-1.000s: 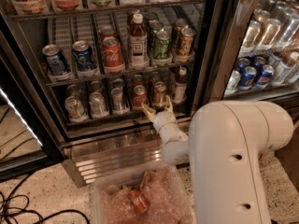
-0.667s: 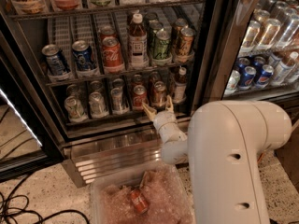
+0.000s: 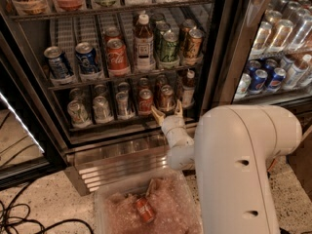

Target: Pick orange can from bottom shelf of fridge

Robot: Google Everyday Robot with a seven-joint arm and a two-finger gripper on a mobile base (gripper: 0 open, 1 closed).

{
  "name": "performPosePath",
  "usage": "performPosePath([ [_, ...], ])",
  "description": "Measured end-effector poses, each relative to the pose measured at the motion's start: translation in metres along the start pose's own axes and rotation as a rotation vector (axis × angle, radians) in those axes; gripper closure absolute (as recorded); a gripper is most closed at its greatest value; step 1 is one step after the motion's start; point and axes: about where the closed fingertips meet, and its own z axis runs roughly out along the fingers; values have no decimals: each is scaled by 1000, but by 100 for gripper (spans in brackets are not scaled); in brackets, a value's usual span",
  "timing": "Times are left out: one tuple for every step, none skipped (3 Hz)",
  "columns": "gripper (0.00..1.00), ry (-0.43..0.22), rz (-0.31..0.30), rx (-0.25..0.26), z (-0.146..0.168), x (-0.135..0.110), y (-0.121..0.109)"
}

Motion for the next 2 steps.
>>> performPosePath([
  [29,-3,-1,2,1,-1,0],
  [29,-15,-6,2,5,-6,0],
])
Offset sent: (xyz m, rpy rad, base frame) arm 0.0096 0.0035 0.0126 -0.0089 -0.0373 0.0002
